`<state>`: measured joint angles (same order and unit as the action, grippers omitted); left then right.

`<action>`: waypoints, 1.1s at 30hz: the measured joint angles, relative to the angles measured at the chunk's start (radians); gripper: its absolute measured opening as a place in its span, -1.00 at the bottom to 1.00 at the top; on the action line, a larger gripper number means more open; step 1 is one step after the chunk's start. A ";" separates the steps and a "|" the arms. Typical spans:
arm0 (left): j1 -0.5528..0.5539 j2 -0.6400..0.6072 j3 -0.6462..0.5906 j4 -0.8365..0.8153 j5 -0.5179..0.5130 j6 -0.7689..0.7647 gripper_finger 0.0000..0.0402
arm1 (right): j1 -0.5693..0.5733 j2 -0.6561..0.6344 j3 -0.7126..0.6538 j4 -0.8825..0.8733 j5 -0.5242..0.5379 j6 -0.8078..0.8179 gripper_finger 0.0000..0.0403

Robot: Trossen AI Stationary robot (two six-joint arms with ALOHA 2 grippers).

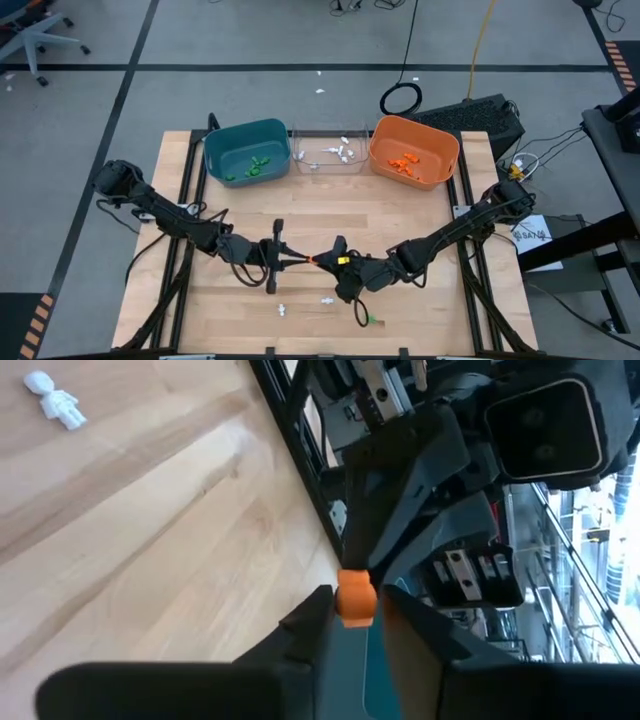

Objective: Sort Halloween decoration
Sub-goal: Put the orange skeleton toy into the orange bin

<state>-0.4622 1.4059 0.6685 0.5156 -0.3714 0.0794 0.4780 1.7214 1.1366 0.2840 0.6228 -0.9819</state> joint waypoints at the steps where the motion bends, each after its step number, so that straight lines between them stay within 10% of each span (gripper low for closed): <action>1: 0.000 0.000 0.000 0.000 0.000 -0.005 -0.94 | 0.000 0.000 0.000 0.000 -0.003 0.000 -0.67; 13: 0.003 0.000 0.000 -0.004 0.004 -0.021 -0.91 | -0.001 0.000 0.000 -0.005 -0.049 0.064 -0.91; 33: -0.066 -0.067 0.001 -0.012 -0.181 -0.016 -0.17 | 0.060 -0.122 0.000 -0.109 0.054 0.434 -0.93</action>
<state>-0.5280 1.3394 0.6693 0.5032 -0.5525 0.0631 0.5378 1.5998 1.1362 0.1748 0.6767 -0.5474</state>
